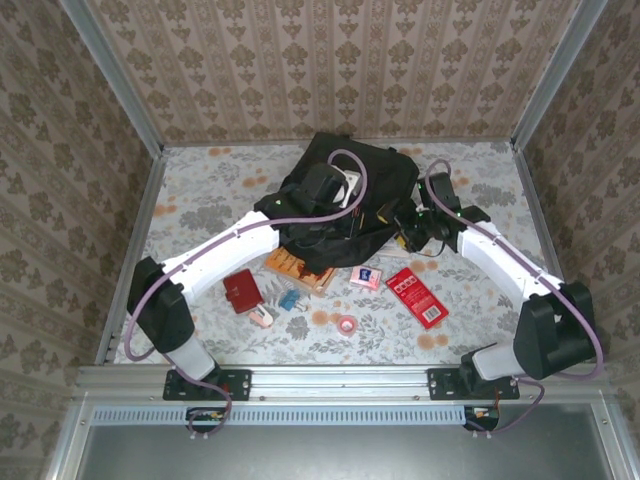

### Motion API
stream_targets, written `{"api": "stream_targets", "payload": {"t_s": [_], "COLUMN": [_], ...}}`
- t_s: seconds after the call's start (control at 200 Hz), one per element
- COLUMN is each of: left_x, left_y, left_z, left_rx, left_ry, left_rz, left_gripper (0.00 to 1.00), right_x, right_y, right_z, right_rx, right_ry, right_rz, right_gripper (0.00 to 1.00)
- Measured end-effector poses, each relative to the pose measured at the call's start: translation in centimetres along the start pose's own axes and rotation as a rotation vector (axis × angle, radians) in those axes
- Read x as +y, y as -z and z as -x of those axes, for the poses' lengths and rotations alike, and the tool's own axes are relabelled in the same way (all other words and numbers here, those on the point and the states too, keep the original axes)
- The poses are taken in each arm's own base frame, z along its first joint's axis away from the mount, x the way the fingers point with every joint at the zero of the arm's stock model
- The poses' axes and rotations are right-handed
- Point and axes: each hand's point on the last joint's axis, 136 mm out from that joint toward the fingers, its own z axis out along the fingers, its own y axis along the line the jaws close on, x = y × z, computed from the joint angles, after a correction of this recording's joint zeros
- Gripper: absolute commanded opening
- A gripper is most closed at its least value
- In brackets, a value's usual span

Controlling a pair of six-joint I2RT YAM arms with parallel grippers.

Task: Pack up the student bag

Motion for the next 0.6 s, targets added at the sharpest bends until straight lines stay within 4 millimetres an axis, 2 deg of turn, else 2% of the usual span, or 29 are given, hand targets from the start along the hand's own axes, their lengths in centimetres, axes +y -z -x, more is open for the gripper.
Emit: {"api": "stream_targets", "payload": {"t_s": [0.145,0.235,0.37,0.435,0.545,0.6], "left_x": [-0.6,-0.9,-1.2,-1.2,-1.0,-0.8], "left_y": [-0.6,-0.7,-0.8,-0.8,-0.8,-0.9], "left_z": [-0.7,-1.0,-1.1,-1.0,-0.9,-1.1], "left_rx": [0.02,0.024,0.023,0.019,0.012,0.015], "left_ry": [-0.018,-0.025,-0.03,-0.031,-0.035,-0.041], "left_rz": [0.0,-0.003,-0.002,-0.001,0.006,0.015], "left_gripper": [0.0,0.0,0.0,0.0,0.0,0.0], "right_x": [1.1,1.9,1.8,1.2,0.1,-0.2], "right_y": [-0.4,-0.7,-2.0,-2.5,-3.3,-3.5], "right_z": [-0.8,-1.2,-1.5,-1.6,-1.7,-1.7], "right_rx": [0.014,0.019,0.031,0.037,0.039,0.037], "right_ry": [-0.046,-0.056,-0.079,-0.089,-0.11,-0.113], "right_rz": [0.042,0.068,0.065,0.05,0.03,0.024], "right_gripper": [0.64,0.59,0.52,0.42,0.18,0.08]}}
